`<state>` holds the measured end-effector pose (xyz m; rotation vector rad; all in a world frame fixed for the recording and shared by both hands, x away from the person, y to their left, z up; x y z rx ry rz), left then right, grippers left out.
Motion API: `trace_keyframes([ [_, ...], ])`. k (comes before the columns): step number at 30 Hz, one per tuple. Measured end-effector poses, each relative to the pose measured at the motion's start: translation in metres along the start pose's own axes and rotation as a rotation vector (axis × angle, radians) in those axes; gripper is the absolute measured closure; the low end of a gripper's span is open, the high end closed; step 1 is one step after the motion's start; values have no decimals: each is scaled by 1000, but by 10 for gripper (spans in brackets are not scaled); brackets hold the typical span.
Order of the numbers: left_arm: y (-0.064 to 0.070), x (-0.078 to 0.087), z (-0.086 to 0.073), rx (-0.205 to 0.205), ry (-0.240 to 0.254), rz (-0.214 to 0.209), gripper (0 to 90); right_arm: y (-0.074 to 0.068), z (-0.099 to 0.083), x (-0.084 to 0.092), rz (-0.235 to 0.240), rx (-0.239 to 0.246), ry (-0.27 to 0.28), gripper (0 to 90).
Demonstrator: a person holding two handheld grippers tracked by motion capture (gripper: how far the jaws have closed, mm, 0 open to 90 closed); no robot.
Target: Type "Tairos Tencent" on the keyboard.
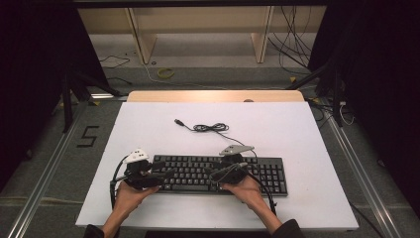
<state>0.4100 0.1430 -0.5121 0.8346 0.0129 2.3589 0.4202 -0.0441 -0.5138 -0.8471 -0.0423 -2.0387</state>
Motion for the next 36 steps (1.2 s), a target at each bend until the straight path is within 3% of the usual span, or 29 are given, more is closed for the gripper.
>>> trace_keyframes([
  [8, -2, -5, -4, -47, -53, 43, 695, -3, 0, 5, -2, 6, 15, 457],
  [17, 0, -14, -9, -111, -125, 75, 882, -4, -1, 11, -1, 7, 28, 390],
  [36, -1, -20, -15, -106, -204, 71, 894, -10, -7, 15, 10, 28, 32, 345],
])
Point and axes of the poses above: each handheld gripper's, and its own axes: x roughly backward along the jaws, z roughly out of its top, y roughly to its right, the point moved 9 cm from there along -x, roughly forward along the jaws, and after that the axes turned 6 degrees about z, right-handed, at the moved point
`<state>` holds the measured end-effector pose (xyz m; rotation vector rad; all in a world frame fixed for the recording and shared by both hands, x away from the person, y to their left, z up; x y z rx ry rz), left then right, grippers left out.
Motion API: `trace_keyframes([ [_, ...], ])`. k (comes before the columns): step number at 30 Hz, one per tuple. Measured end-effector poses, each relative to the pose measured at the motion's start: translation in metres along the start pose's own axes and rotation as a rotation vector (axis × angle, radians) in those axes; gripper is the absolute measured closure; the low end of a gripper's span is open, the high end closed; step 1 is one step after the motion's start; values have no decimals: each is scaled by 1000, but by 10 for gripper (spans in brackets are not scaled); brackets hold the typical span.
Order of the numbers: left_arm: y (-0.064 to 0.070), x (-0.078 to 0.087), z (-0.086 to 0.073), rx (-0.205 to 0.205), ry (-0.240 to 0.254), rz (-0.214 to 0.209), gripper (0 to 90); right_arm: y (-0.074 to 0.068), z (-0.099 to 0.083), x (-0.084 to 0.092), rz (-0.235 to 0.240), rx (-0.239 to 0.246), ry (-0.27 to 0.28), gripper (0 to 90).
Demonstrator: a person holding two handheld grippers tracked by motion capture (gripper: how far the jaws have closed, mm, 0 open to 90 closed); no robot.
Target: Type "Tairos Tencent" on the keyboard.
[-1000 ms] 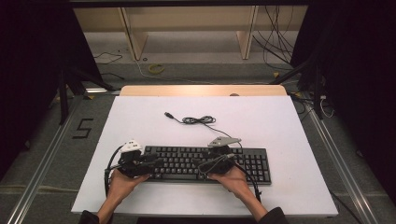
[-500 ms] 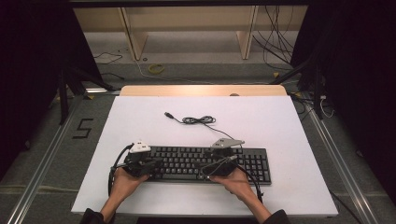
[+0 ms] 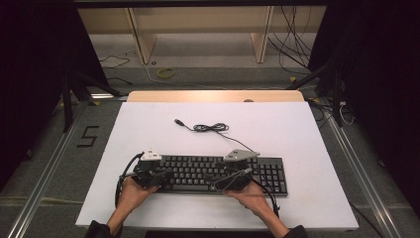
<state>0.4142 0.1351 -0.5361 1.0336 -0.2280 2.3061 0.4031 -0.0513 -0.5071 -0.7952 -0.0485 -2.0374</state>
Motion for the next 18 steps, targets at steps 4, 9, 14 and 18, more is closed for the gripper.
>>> trace_keyframes([
  [4, 0, -1, 0, -1, -8, -2, 894, 0, -1, 0, 0, 1, 2, 345],
  [9, 1, -4, -3, 5, -21, -13, 895, 0, -2, 1, -2, 0, -1, 345],
  [14, 2, -4, -3, 9, -21, -9, 897, 0, -3, 2, -2, 0, -3, 344],
  [18, 1, -4, -3, 12, -11, -4, 895, 0, -2, 3, -4, 1, -1, 344],
])
Point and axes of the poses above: each handheld gripper's, and its own axes: x roughly backward along the jaws, z roughly out of its top, y roughly to its right, the point moved 9 cm from there along -x, roughly forward along the jaws, and after that the axes turned 6 degrees about z, right-handed, at the moved point
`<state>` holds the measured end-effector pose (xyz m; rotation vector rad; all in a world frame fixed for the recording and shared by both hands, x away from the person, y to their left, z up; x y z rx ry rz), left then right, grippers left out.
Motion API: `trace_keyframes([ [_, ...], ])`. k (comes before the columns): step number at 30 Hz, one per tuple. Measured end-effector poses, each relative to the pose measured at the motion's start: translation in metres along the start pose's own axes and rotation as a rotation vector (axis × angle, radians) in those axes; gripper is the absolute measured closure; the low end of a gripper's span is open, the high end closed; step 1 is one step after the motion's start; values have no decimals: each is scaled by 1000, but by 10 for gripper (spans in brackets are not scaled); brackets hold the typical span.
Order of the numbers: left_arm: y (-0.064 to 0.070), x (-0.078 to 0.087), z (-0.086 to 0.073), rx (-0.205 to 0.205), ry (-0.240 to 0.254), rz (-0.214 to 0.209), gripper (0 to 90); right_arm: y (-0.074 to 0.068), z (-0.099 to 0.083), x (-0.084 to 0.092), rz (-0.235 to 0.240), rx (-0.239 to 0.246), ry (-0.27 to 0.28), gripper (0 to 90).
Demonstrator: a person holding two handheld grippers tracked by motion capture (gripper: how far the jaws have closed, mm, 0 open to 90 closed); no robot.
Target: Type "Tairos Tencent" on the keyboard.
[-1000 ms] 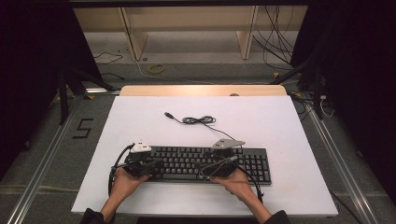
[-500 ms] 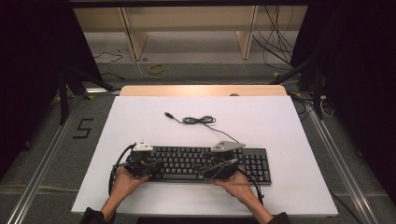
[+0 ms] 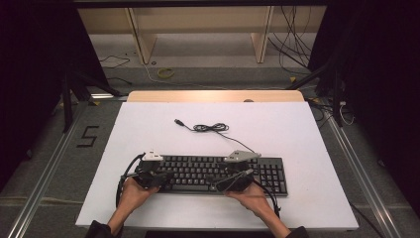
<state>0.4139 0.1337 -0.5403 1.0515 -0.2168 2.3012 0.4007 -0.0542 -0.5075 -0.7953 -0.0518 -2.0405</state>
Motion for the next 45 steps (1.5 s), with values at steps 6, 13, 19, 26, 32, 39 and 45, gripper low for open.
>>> trace_keyframes([
  [6, -1, 4, 3, 13, 40, 20, 843, 1, 1, 1, 0, 0, 4, 344],
  [13, -3, 10, 6, 36, 76, 18, 764, 0, 2, 1, 3, 4, 8, 345],
  [19, -1, 13, 7, 57, 99, -13, 656, 0, 1, 1, 3, 4, 9, 345],
  [26, 2, 19, 10, 70, 140, -57, 510, -2, 1, 0, 8, 6, 6, 346],
  [32, 4, 24, 13, 87, 183, -88, 408, -5, 1, -4, 14, 14, 5, 349],
  [39, 7, 26, 14, 87, 206, -102, 323, -11, 1, -8, 27, 20, 0, 366],
  [45, 8, 30, 15, 86, 224, -106, 305, -17, 0, -13, 41, 34, -8, 414],
])
Point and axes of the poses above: each handheld gripper's, and its own axes: x roughly backward along the jaws, z roughly out of its top, y roughly to its right, the point moved 9 cm from there along -x, roughly forward along the jaws, and after that the axes turned 6 degrees about z, right-handed, at the moved point
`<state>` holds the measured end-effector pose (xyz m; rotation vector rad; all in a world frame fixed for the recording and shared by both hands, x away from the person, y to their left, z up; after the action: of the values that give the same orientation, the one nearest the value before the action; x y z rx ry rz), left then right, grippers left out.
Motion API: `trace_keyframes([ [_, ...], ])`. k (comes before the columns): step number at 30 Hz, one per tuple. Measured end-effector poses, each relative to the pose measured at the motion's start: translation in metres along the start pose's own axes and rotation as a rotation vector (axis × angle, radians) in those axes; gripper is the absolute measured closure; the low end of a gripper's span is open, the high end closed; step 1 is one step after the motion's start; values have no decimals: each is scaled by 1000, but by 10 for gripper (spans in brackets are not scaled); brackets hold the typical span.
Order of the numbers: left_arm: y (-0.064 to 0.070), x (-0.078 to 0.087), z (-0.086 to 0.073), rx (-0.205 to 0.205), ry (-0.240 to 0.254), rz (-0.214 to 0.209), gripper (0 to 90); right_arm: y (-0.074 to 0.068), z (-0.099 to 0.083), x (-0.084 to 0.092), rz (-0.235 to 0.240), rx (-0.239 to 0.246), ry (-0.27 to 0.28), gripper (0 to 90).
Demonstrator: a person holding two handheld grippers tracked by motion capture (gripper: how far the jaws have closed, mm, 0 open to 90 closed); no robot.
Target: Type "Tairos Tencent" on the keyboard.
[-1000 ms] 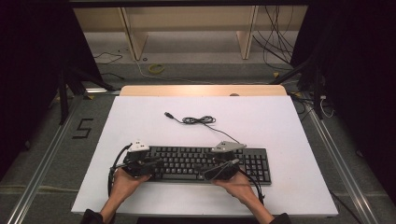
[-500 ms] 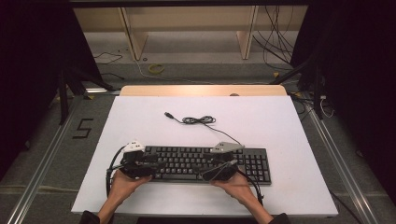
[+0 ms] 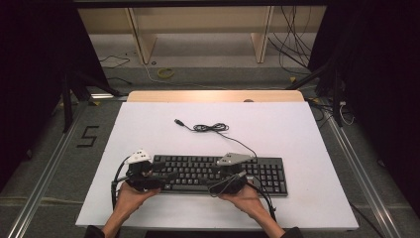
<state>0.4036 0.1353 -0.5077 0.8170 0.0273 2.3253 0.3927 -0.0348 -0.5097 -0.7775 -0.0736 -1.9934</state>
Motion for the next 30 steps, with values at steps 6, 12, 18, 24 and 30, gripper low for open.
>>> trace_keyframes([
  [6, 2, 2, 1, -3, 13, -1, 297, -5, -2, -4, 12, 9, -10, 515],
  [12, 1, 3, -1, -1, 11, 0, 292, -9, -7, -11, 19, 22, -42, 643],
  [18, 1, 6, -2, 1, 14, 0, 290, -13, -11, -16, 29, 32, -66, 747],
  [24, 1, 8, -3, 3, 17, 0, 289, -14, -15, -19, 29, 44, -87, 852],
  [30, 0, 10, -5, -2, 15, -1, 289, -16, -19, -23, 39, 52, -105, 900],
])
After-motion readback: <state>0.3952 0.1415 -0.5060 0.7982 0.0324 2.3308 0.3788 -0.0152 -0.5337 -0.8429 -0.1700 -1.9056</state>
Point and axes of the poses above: each handheld gripper's, and its own axes: x roughly backward along the jaws, z roughly out of its top, y roughly to its right, the point moved 9 cm from there along -x, roughly forward along the jaws, and after that the axes turned 6 degrees about z, right-handed, at the moved point
